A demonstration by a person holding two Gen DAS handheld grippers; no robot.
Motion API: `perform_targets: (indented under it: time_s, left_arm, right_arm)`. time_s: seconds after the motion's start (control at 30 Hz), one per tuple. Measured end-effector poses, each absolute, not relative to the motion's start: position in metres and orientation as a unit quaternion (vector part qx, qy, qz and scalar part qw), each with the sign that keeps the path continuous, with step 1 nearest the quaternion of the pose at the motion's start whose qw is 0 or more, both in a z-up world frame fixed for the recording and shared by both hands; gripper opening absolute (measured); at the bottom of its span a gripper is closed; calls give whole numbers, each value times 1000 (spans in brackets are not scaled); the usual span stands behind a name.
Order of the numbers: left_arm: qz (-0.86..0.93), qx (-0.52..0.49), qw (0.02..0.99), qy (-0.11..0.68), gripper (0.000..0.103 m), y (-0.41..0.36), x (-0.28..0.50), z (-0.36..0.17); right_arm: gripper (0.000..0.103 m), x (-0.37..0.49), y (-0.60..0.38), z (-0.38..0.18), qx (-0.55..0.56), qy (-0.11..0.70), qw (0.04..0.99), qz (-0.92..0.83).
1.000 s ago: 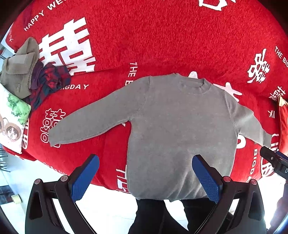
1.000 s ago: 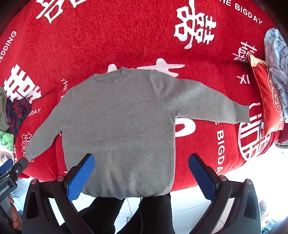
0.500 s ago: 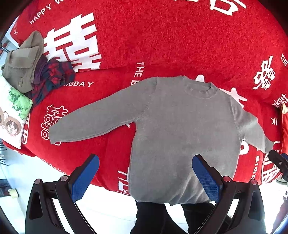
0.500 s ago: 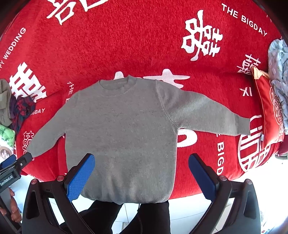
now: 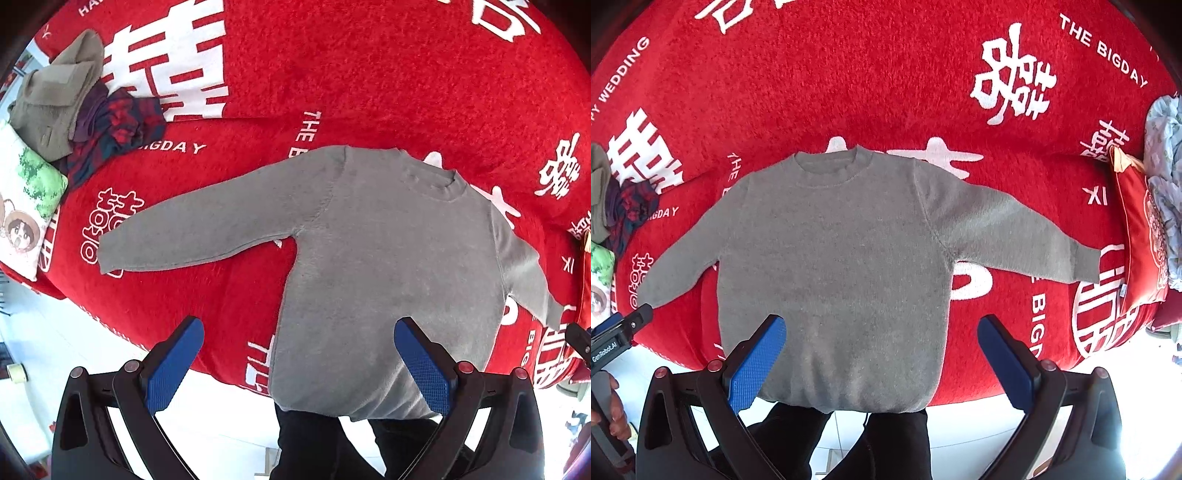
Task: Fold small clothes
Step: 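Move the left tool to the sweater's sleeve cuff and close on it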
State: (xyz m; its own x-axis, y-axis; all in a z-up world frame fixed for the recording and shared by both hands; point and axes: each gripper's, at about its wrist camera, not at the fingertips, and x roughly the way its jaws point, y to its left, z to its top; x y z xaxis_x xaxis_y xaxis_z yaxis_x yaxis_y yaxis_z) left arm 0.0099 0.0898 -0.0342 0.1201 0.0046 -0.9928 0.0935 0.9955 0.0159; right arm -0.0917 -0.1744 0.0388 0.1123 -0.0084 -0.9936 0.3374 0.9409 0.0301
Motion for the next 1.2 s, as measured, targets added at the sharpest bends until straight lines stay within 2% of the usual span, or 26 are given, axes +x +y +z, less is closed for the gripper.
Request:
perform_targets:
  time_s: [0.27, 0.67, 1.03, 1.2]
  left_arm:
    - [-33, 3, 741, 671, 103, 107, 12, -59]
    - [35, -164, 711, 683, 103, 215, 11, -158]
    - [157, -331, 757, 541, 103, 378, 27, -217]
    - [188, -366, 760, 503, 103, 407, 31, -240]
  right_arm:
    - [103, -92, -160, 34, 114, 664, 732, -102]
    - [103, -92, -117, -5, 146, 703, 695, -48]
    - [103, -67, -21, -90, 82, 725, 681, 59]
    - [103, -57, 17, -115, 79, 720, 682, 105]
